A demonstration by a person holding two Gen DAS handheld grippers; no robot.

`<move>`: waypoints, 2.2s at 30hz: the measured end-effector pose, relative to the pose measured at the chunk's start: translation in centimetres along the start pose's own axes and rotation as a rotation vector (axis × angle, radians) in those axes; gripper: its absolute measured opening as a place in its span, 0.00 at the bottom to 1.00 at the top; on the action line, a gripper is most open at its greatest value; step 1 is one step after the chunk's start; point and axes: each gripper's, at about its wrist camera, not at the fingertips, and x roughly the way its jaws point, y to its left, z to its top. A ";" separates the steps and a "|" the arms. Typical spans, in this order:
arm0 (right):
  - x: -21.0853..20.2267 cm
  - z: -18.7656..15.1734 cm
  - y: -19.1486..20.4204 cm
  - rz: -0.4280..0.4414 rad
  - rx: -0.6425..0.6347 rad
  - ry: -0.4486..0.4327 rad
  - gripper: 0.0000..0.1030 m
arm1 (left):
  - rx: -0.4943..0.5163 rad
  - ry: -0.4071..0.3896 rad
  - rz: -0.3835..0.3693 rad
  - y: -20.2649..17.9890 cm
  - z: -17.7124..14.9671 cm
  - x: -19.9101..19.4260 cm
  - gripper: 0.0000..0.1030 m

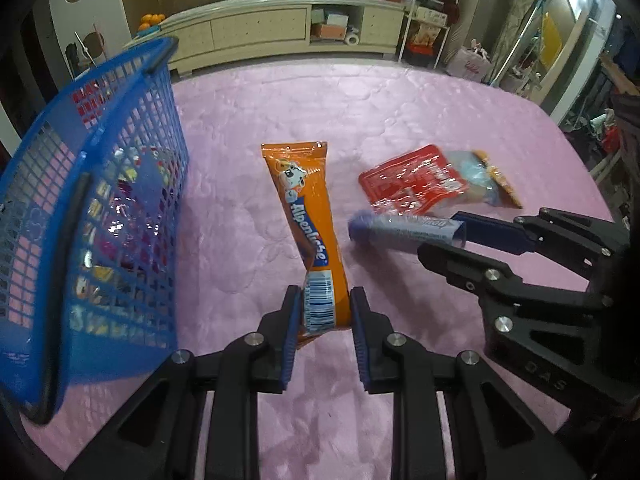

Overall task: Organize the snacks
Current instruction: 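Grasp the blue tube candy with the right tool while the left tool holds the orange snack, then carry the orange snack and blue tube over the basket with both tools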

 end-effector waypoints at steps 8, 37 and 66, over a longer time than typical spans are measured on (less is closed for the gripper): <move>-5.2 -0.1 2.2 -0.044 -0.007 -0.049 0.34 | 0.014 -0.070 -0.022 -0.5 -1.2 -4.5 0.22; -14.5 6.5 14.8 -0.032 -0.216 -0.251 0.34 | 0.035 -0.314 0.110 9.4 -2.6 -18.9 0.22; -0.4 9.8 17.8 -0.015 -0.237 -0.020 0.34 | -0.075 -0.203 0.101 18.8 -2.5 -13.9 0.22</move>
